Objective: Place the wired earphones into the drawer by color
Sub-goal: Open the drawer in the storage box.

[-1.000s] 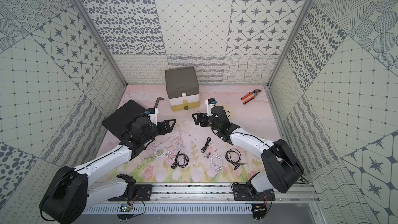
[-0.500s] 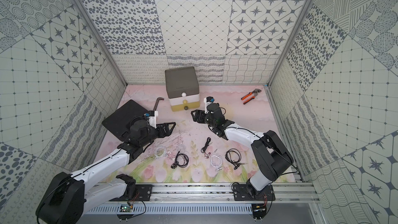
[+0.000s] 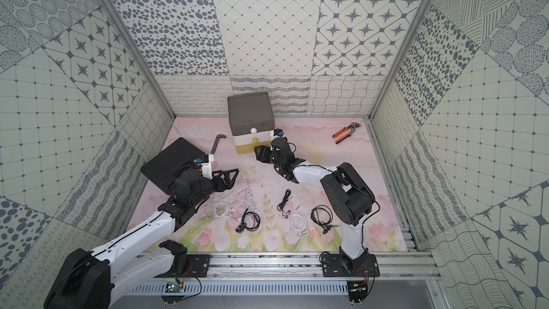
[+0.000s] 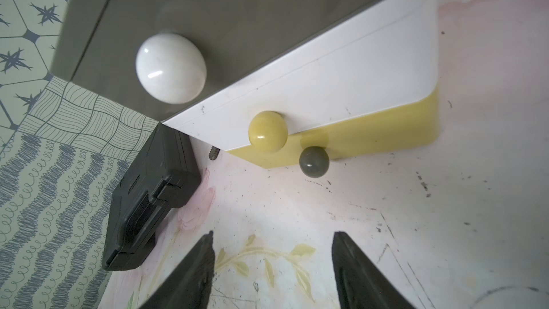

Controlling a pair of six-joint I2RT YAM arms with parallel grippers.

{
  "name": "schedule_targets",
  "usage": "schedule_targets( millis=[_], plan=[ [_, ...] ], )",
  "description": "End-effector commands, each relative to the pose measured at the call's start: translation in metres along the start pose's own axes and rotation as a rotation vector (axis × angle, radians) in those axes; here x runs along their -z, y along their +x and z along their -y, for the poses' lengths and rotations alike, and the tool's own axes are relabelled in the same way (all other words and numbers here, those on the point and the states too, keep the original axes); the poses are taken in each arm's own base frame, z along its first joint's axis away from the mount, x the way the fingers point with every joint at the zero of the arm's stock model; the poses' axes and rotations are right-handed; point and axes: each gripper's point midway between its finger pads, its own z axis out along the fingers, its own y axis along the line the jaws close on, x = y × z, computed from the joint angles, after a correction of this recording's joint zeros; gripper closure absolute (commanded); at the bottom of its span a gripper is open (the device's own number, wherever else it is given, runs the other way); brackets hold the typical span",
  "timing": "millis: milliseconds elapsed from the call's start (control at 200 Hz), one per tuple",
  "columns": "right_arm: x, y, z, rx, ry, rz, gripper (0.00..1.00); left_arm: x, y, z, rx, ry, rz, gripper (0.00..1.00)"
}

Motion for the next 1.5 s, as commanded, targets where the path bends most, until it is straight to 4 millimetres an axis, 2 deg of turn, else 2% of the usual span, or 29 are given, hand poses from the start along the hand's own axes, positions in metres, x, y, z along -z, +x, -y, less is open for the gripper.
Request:
schedule_targets(
  millis=[0, 160, 555, 850, 1491],
  plan=[
    [-0.012, -0.023, -0.017, 0.008, -0.031, 0.102, 0.35, 0.004, -0.012, -0.003, -0.030, -0.029, 0.067, 0.01],
    [-0.026, -0.029, -0.014, 0.008, -0.011, 0.149, 0.40, 0.004, -0.013, -0.004, -0.029, -0.033, 0.069, 0.01],
    [-0.048, -0.036, -0.013, 0.015, 0.001, 0.216, 0.49, 0.006, -0.015, -0.004, -0.032, -0.035, 0.079, 0.01],
    [-0.052, -0.038, -0.010, 0.021, 0.015, 0.233, 0.56, 0.008, -0.015, -0.005, -0.030, -0.040, 0.088, 0.01],
    [-0.065, -0.034, -0.008, 0.015, 0.023, 0.225, 0.60, 0.009, -0.017, -0.005, -0.030, -0.041, 0.096, 0.01]
  ],
)
